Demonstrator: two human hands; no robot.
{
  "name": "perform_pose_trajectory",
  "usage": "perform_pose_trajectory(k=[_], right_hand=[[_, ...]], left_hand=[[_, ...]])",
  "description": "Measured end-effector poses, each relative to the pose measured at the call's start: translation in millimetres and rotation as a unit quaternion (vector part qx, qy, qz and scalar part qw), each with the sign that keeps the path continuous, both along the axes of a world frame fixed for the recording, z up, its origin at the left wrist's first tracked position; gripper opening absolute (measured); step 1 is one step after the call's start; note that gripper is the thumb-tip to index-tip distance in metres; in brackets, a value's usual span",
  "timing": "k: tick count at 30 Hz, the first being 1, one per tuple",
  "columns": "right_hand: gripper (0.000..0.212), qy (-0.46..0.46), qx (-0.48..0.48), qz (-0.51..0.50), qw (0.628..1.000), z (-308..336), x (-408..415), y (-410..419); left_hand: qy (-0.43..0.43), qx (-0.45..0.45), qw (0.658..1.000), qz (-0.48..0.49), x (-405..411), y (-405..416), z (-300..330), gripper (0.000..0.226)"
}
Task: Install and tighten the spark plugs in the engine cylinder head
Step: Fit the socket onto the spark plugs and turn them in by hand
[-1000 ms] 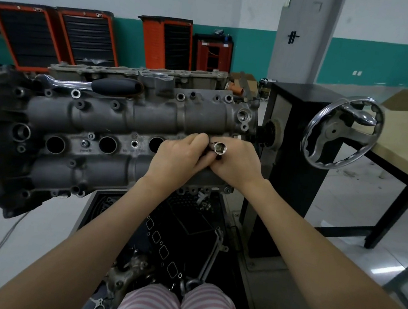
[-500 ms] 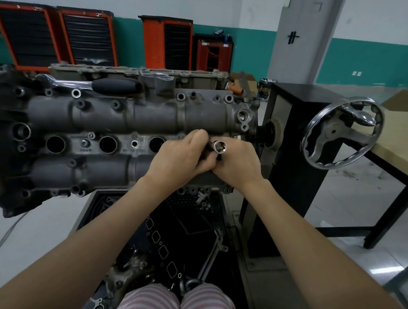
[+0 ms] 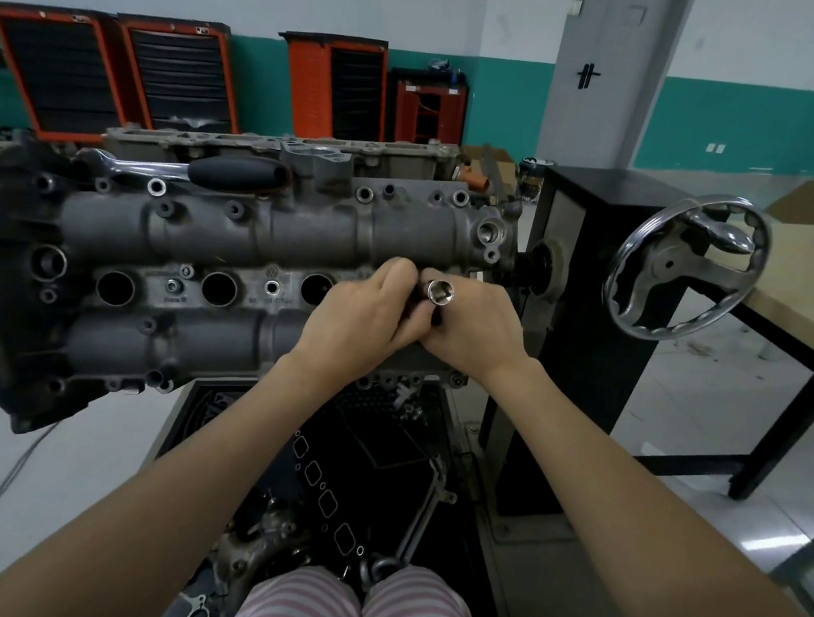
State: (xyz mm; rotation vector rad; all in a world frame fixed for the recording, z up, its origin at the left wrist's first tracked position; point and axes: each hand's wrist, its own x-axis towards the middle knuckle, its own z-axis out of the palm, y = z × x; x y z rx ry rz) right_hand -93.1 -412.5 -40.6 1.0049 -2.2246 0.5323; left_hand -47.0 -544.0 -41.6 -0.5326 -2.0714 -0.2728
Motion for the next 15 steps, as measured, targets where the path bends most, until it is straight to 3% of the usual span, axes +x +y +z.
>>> perform_pose_trajectory(k=[9,15], right_hand=[[0.015,0.001,-0.02,0.011,1.0,-2.0,-1.7,1.0],[0.021,0.016,0.001,-0.02,1.0,-2.2,-3.3,-1.4]], left_hand=[[0.056,-0.01,0.998,0.024,-7.8,-4.7,-4.6,0.034],[0.031,-0.009,0.999,-0.004,-2.0,1.5,-0.6,0.02]])
